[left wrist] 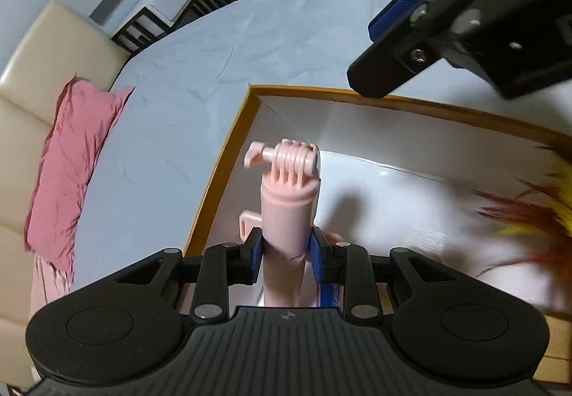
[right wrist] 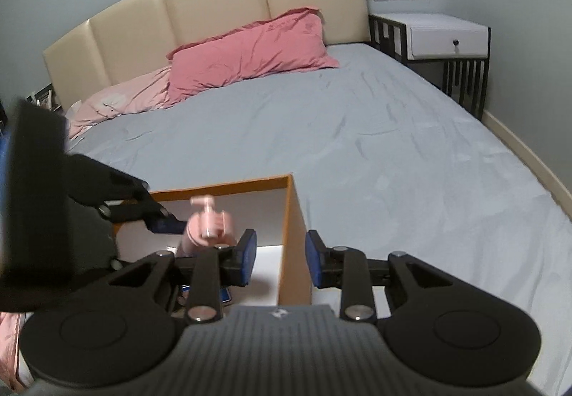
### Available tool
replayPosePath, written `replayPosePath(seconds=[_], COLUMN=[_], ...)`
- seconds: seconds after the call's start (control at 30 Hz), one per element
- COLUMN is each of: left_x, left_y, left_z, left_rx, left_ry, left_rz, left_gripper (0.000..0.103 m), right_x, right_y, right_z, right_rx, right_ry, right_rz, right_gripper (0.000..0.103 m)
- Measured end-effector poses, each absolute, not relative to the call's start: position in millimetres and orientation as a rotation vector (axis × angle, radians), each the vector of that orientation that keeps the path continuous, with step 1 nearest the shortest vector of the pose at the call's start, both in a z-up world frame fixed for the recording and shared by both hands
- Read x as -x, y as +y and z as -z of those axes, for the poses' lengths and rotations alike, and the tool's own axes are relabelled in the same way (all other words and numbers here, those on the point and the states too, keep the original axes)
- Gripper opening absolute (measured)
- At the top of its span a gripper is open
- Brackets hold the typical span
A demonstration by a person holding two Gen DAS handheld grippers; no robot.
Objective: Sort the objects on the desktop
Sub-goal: 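Carry the selfie stick and feathers over the orange box and lower them in, then open both tools and move them back to the pompom and lotion tube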
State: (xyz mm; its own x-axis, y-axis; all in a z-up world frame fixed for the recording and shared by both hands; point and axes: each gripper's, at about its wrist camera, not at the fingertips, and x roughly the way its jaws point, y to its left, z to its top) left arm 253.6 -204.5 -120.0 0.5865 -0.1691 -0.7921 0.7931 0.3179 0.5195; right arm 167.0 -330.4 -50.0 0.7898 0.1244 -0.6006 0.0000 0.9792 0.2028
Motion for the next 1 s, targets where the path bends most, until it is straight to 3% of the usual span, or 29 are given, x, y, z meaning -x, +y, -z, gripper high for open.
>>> replayPosePath(seconds=[0.47,0.73,1.0], left_x=[-285,-280,-249], left_y=[-207,-189,-139], left_z=[156,121,49], left_rx=[-0.967,-0.853,-0.696], left_ry=[0.794,0.787,0.745], left_rz=[0.829,0.856,0.826], left_gripper=[0.033,0.034,0.034], right_x=[-195,-187,-160], right_y=[-339,-335,-316], right_z=[61,55,43], right_rx=[-0.154,-0.132,-0.1], right_ry=[0.724,0.715,0.647], right_rz=[-0.078,-0.06,-0.084], right_gripper=[0.032,0.032,0.033])
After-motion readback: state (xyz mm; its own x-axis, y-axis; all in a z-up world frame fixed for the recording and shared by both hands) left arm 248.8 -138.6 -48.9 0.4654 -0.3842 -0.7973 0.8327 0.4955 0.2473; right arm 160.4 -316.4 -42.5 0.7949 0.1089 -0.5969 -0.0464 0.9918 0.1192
